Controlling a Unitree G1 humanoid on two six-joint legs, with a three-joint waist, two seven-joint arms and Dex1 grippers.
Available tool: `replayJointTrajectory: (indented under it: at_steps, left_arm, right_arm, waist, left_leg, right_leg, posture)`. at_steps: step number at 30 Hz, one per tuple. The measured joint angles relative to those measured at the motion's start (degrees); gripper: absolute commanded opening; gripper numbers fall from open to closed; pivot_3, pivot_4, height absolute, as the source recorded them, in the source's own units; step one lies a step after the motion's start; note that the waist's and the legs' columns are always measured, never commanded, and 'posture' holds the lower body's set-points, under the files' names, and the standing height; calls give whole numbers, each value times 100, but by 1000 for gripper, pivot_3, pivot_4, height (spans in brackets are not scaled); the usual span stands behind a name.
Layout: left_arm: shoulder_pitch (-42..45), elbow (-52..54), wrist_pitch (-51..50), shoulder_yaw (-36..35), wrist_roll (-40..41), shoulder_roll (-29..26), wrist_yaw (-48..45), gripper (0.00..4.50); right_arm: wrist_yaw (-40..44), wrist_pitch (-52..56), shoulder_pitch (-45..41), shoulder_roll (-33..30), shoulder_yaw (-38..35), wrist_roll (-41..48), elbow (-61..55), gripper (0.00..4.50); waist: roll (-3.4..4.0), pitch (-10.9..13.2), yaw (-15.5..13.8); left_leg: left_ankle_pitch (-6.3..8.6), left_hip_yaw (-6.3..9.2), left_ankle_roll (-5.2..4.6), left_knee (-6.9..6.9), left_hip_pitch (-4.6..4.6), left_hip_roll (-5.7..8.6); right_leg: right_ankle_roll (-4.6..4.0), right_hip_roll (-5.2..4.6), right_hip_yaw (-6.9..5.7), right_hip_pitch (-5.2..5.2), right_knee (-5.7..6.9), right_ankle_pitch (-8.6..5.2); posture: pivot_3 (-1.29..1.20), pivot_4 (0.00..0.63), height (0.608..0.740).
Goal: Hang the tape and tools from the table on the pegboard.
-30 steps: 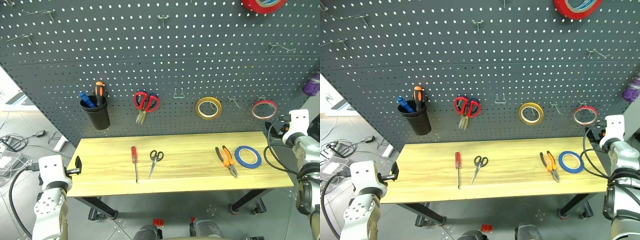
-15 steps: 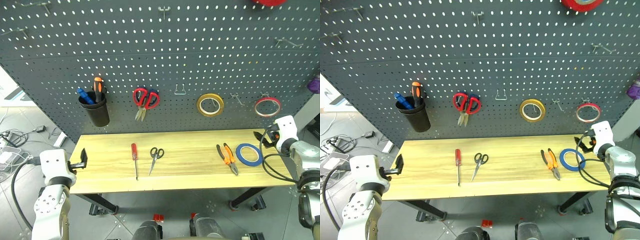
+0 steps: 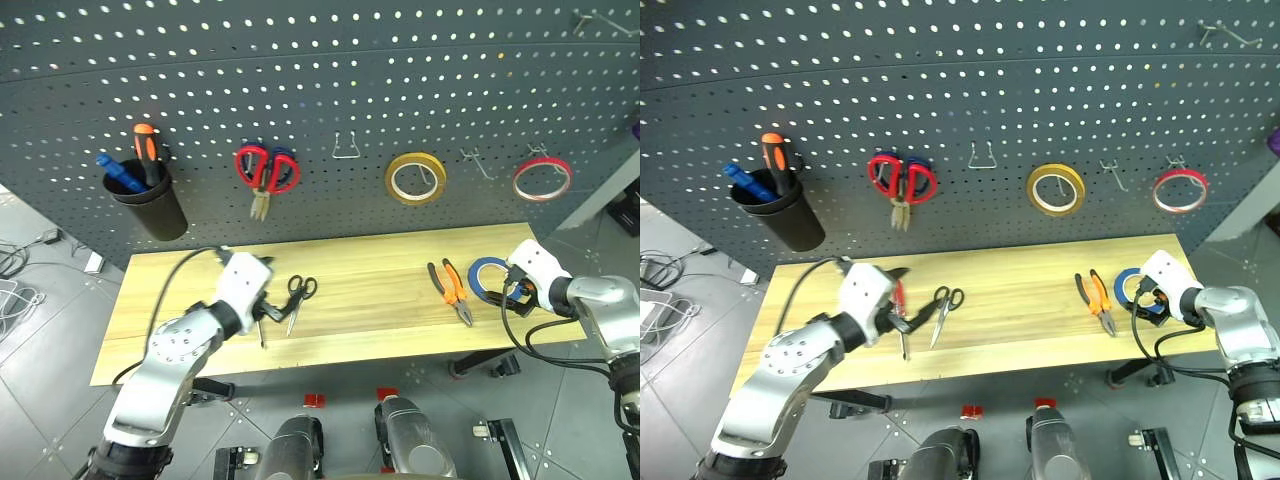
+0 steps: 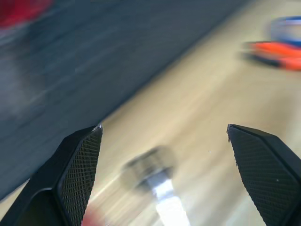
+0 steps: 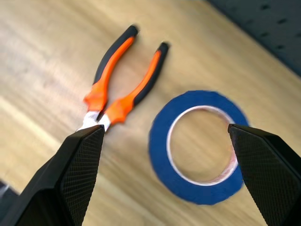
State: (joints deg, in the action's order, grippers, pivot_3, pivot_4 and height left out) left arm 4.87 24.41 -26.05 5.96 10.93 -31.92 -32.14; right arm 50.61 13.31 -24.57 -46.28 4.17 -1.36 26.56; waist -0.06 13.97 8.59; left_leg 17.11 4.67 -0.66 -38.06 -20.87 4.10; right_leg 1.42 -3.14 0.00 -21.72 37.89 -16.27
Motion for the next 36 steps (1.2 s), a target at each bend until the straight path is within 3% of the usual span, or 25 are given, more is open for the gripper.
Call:
replayJointTrajectory:
  at_steps: [8,14,17,27,33,36]
  left_arm:
    - [1103,-511,183,782,-76,106,-879,4481]
    - [1356,-776,281,960,-154,305,-986,4481]
    - [1393,-844,307,1015,-217,349,-1004,4500]
    - [1393,-904,518,1058,-337,444,-1047,4500]
    - [1366,-874,555,1049,-254,625,-1041,4500]
    - [1205,-610,540,887,92,699,-1126,4500]
  right_arm:
    - [112,-238,-1514,556,851,-756,2091,4500]
    - [103,-817,-2131,891,1237,-1236,3316,4500]
    - [13,-924,-2484,1082,1383,-1492,3839,3946]
    - [-307,-981,-2820,1256,1603,-1995,4463,684]
    - [-732,-1307,-2484,1103,1383,-1917,4254,674]
    - [-779,-1403,-1470,547,948,-1599,2968,674]
  waist:
    - [-80,256,261]
    - [-86,319,296]
    - [-93,337,311]
    - [-95,333,298]
    - [-101,329,266]
    - [-92,327,170]
  left_leg:
    - [4,-56,-8,-3,-16,-10]
    - [9,-83,-12,-3,-27,-10]
    - [9,-92,-13,-6,-26,-10]
    - [8,-95,-10,-24,-25,-11]
    - [9,-96,-10,-78,-43,-10]
    - [9,-83,-10,-92,-79,-7]
  right_leg:
    - [7,10,50,-37,9,4]
    - [18,9,74,-57,4,10]
    - [25,9,84,-58,0,14]
    - [35,9,85,-58,8,19]
    - [73,10,88,-54,8,41]
    - [79,8,81,-77,7,44]
  posture:
    - [-365,327,740]
    - [-358,328,740]
    - [-349,319,740]
    - [-333,281,740]
    - [-339,274,740]
    - [-352,273,740]
